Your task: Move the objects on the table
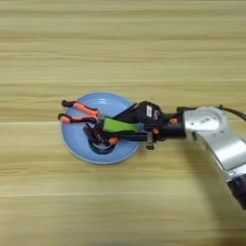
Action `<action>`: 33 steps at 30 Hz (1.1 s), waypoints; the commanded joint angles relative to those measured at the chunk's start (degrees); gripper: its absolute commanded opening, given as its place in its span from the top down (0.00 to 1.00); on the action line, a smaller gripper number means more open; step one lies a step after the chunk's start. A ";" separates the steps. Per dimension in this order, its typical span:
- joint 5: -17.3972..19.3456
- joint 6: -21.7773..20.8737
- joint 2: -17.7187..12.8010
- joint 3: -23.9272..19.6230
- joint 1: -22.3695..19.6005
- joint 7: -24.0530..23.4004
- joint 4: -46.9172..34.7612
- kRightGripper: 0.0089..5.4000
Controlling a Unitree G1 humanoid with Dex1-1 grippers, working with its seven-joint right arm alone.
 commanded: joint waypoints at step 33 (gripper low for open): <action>-0.66 2.94 6.87 -1.82 -11.17 -7.87 5.64 0.36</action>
